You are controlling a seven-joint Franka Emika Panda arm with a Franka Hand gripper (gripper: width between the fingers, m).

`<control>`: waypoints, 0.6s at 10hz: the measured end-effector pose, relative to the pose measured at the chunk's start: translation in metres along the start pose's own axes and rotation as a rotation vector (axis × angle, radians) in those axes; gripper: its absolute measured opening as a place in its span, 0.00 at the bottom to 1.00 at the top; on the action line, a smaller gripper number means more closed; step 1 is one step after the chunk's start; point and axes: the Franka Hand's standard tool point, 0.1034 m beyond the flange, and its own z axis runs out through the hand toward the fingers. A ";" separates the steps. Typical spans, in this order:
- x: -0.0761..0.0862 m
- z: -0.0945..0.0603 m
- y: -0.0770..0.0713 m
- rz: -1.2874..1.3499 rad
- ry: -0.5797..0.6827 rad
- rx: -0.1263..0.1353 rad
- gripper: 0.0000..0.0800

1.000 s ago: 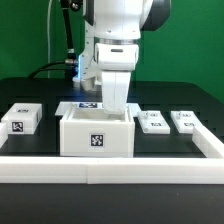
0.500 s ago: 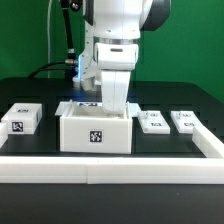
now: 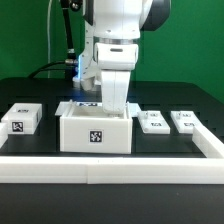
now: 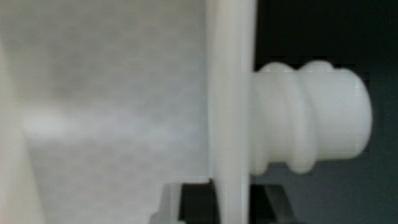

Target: Assemble cabinet

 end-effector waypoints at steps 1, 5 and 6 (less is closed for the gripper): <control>0.002 0.000 0.011 -0.009 0.002 -0.011 0.05; 0.033 -0.003 0.048 -0.052 0.020 -0.047 0.05; 0.042 -0.003 0.051 -0.081 0.015 -0.049 0.05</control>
Offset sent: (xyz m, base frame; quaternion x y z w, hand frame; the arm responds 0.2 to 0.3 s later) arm 0.0384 0.0341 -0.0038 -0.0264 0.0288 -0.0337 0.9987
